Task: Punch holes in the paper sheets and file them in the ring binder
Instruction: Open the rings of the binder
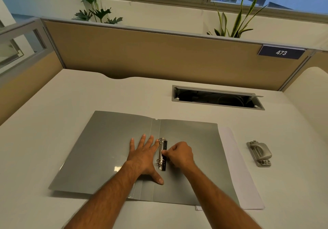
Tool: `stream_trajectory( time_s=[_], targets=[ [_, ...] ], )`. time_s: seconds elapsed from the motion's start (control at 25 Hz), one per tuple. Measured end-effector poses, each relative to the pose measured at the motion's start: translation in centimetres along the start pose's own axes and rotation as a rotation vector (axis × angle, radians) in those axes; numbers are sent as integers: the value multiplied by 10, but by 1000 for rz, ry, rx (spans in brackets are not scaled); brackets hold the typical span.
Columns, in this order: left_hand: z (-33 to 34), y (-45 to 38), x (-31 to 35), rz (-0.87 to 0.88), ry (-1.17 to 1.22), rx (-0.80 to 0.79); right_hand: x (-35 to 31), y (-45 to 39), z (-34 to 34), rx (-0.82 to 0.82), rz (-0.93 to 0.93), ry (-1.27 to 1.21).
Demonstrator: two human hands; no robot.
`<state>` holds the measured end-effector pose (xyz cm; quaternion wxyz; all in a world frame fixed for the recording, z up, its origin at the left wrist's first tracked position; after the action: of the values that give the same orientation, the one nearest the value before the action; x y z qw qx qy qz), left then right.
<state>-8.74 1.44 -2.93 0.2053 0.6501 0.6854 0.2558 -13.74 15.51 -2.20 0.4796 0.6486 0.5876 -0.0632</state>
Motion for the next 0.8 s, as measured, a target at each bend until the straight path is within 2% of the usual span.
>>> stream_trajectory(
  time_s=[0.4, 0.8],
  targets=[
    [1, -1, 0, -7, -3, 3, 4, -4, 4, -36, 93, -42],
    [1, -2, 0, -9, 4, 2, -1, -3, 4, -34, 93, -28]
  ],
)
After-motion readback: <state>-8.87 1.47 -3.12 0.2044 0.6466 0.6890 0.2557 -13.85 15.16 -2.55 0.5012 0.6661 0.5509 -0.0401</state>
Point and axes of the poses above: each hand's wrist, its own y-axis away from the middle knuckle, its own z-axis out of the palm, x = y × z, the point moved 6 cm from there along -y, towards the middle knuckle, and after that the axes turned 10 degrees about -x, right-handed, at the moved point
